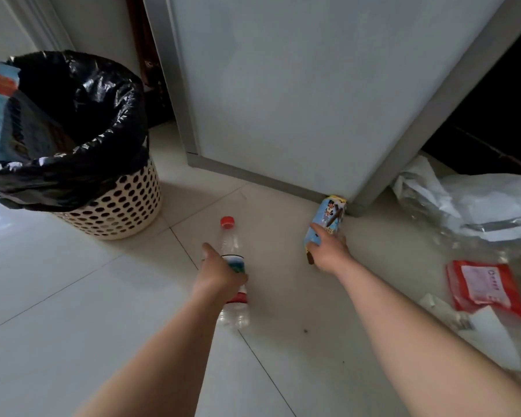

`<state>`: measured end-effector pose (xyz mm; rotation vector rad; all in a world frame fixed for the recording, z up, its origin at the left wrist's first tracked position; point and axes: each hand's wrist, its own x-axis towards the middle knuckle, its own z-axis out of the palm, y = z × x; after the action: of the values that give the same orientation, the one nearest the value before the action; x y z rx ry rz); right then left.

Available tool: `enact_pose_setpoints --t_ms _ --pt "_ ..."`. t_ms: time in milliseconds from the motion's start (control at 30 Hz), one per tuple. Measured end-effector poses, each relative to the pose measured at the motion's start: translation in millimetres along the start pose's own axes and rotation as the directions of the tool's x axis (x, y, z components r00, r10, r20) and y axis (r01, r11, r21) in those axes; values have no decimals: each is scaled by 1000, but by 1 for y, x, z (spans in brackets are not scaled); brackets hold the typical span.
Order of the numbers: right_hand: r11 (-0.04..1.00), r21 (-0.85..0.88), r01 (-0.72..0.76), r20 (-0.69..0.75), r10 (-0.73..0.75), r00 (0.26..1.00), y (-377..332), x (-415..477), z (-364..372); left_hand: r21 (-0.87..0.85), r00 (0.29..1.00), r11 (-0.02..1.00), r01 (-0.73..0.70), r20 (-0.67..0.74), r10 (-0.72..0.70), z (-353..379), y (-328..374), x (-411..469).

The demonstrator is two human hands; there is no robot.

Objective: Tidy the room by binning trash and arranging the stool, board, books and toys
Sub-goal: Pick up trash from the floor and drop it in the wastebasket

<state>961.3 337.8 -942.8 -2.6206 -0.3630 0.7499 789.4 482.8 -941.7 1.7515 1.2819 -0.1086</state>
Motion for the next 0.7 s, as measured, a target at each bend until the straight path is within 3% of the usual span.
enact_pose_setpoints --t_ms 233,367,533,633,700 --pt "995 89 34 -9 -34 999 8 -10 12 42 1000 999 9 2 -9 -7 9 -9" --pt "989 47 138 -126 -131 983 -4 -39 0 2 998 999 -32 -47 32 -31 23 -21" --pt "936 35 349 -304 -323 896 -52 -74 -35 -151 968 956 -250 -71 242 -77 65 -50" --pt "856 119 504 -371 -432 822 -98 -92 -58 -226 906 881 -415 -195 376 -116 94 -73" --pt "787 216 578 -400 -469 787 -132 -105 -71 -274 867 838 -472 -315 385 -145 110 -86"
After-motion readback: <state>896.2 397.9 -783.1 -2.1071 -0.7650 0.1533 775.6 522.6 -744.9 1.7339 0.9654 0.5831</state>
